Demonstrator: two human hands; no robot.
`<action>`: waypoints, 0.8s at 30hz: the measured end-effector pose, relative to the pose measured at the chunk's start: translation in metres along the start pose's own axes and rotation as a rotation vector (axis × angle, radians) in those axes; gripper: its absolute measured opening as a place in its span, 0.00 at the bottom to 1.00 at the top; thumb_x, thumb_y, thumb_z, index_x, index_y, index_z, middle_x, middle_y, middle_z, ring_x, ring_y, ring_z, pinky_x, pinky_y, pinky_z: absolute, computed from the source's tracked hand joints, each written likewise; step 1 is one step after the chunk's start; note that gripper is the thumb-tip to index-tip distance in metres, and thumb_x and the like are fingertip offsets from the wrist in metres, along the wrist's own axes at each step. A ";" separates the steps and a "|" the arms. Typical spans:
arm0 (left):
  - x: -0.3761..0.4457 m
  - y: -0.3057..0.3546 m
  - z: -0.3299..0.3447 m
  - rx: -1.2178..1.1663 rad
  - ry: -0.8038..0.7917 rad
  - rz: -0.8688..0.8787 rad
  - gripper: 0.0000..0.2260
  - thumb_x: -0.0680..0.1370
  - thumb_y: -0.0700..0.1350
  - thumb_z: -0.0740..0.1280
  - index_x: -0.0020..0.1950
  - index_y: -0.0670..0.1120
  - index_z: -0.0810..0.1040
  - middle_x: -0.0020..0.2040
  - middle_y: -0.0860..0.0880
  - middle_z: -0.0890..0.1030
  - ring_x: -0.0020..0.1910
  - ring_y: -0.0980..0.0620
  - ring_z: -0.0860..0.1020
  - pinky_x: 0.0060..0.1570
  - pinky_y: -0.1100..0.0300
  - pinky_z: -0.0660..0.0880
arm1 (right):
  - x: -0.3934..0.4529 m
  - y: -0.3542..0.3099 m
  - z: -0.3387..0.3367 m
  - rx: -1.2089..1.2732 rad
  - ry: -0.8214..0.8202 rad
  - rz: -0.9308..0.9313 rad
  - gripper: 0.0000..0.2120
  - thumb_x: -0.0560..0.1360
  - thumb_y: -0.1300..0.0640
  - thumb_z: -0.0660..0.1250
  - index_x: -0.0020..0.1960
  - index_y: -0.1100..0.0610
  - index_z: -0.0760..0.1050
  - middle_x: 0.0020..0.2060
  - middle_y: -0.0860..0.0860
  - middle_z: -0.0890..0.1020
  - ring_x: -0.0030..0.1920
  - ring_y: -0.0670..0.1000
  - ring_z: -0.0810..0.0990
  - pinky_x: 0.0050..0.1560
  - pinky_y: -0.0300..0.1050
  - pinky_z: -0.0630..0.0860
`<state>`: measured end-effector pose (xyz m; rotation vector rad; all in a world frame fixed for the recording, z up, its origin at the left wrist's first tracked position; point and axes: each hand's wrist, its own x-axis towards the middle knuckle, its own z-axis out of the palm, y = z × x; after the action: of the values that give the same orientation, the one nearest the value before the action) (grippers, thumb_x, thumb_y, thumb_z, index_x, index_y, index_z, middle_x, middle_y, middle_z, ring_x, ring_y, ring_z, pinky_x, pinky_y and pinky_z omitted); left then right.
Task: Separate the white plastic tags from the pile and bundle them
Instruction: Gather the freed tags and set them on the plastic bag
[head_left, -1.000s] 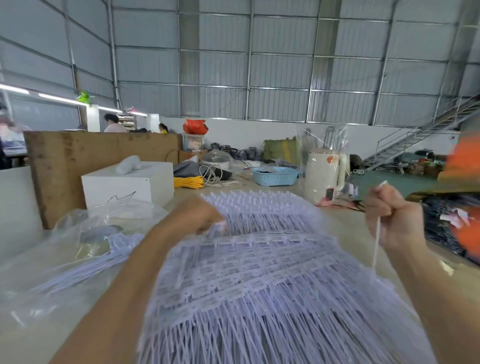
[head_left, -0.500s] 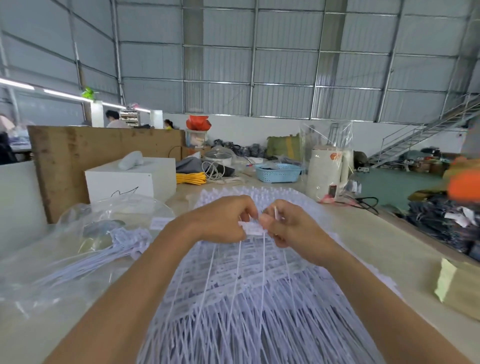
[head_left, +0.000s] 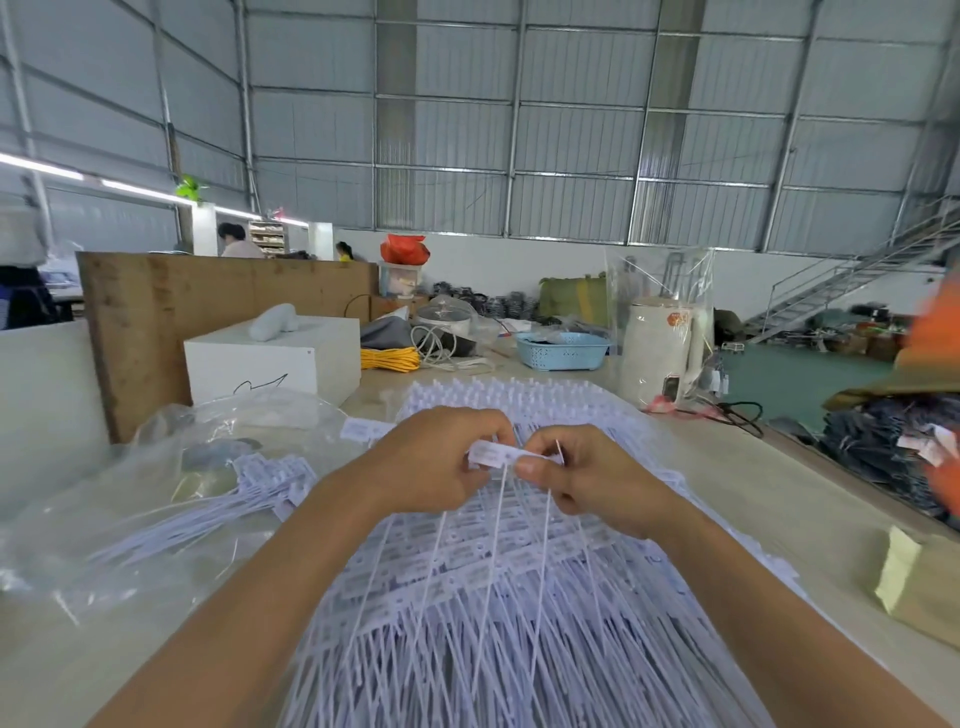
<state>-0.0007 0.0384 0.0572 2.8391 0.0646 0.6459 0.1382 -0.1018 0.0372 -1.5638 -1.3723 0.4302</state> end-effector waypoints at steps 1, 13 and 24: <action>-0.001 -0.001 0.002 0.038 0.075 0.046 0.11 0.75 0.41 0.69 0.54 0.53 0.78 0.47 0.51 0.79 0.42 0.51 0.75 0.43 0.52 0.74 | 0.000 0.000 0.000 0.021 -0.014 0.017 0.09 0.76 0.60 0.67 0.37 0.57 0.75 0.25 0.48 0.66 0.22 0.44 0.62 0.24 0.35 0.62; -0.003 -0.004 -0.013 -0.162 0.053 0.015 0.09 0.74 0.53 0.68 0.46 0.51 0.85 0.32 0.58 0.81 0.29 0.53 0.74 0.36 0.55 0.74 | -0.024 -0.031 0.002 -0.369 0.107 -0.178 0.08 0.75 0.60 0.69 0.37 0.54 0.74 0.29 0.45 0.73 0.28 0.41 0.69 0.32 0.34 0.67; 0.010 -0.001 -0.011 -0.103 0.052 -0.054 0.12 0.75 0.40 0.69 0.59 0.46 0.81 0.48 0.47 0.83 0.33 0.69 0.75 0.32 0.77 0.67 | -0.045 -0.019 -0.074 0.487 0.523 0.095 0.12 0.69 0.55 0.70 0.35 0.55 0.67 0.24 0.48 0.66 0.21 0.43 0.61 0.18 0.32 0.58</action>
<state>0.0041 0.0429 0.0706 2.7128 0.1126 0.6910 0.1712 -0.1763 0.0729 -1.2194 -0.7258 0.3464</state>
